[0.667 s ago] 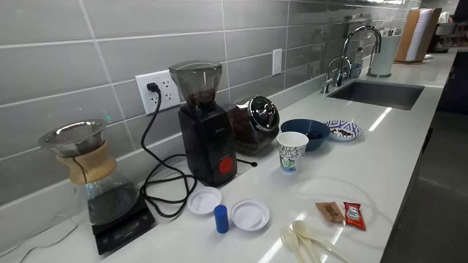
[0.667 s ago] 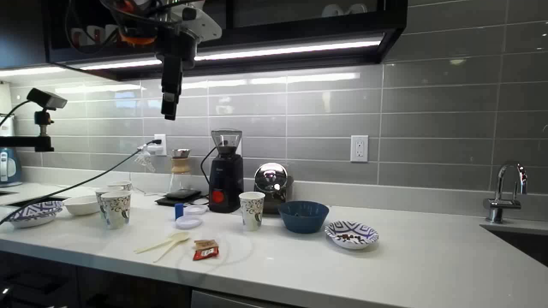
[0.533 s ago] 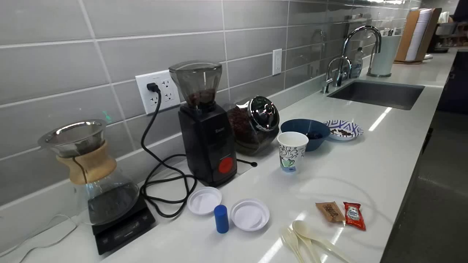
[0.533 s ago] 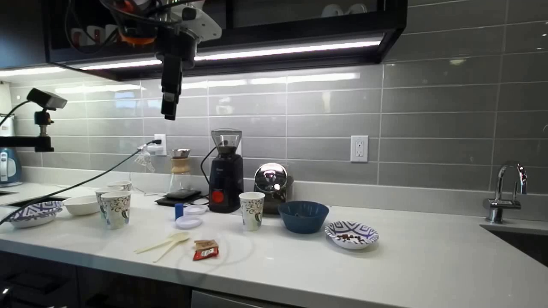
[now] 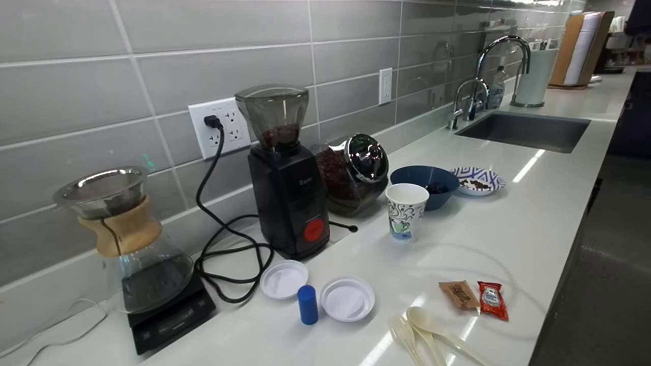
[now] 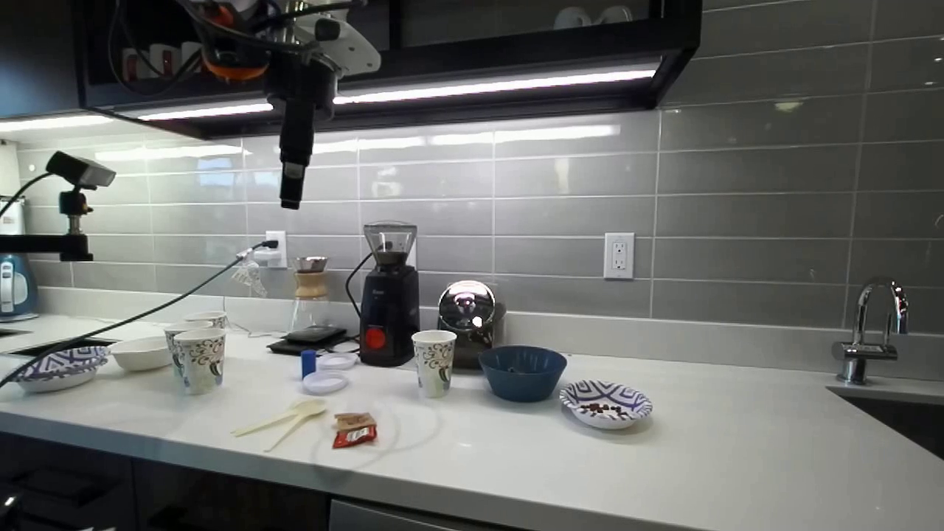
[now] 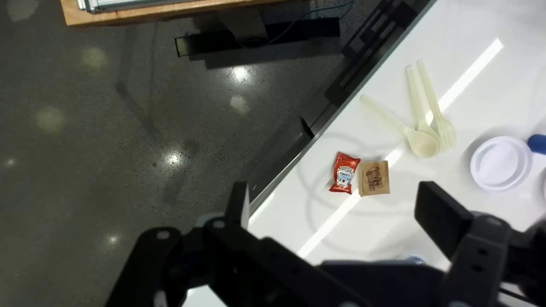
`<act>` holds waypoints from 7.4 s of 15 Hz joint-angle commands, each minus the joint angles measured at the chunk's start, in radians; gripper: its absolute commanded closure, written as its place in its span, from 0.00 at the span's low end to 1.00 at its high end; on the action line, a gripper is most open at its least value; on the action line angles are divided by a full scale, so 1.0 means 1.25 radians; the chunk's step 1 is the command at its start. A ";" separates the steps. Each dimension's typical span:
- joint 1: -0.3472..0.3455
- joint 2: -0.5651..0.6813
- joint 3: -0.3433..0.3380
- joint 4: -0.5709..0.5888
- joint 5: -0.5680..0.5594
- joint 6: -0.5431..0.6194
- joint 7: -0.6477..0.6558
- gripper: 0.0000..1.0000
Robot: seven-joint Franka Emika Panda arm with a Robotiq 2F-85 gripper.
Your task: Use a spoon to move some contents from the dish to the cup
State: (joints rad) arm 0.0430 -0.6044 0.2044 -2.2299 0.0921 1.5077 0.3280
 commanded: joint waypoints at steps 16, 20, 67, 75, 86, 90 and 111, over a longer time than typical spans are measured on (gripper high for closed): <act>0.214 0.052 0.056 -0.393 -0.065 0.656 -0.309 0.00; 0.213 0.052 0.054 -0.389 -0.065 0.655 -0.309 0.00; 0.252 0.477 0.071 -0.341 0.054 0.954 -0.439 0.50; 0.254 0.450 0.072 -0.358 0.100 0.979 -0.453 0.46; 0.241 0.469 0.066 -0.352 0.115 0.993 -0.448 0.57; 0.239 0.482 0.066 -0.346 0.117 0.998 -0.451 0.54; 0.176 0.189 0.037 -0.333 -0.108 0.564 -0.282 0.97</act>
State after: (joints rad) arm 0.3021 -0.2284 0.2693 -2.6492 0.0222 2.4038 -0.0653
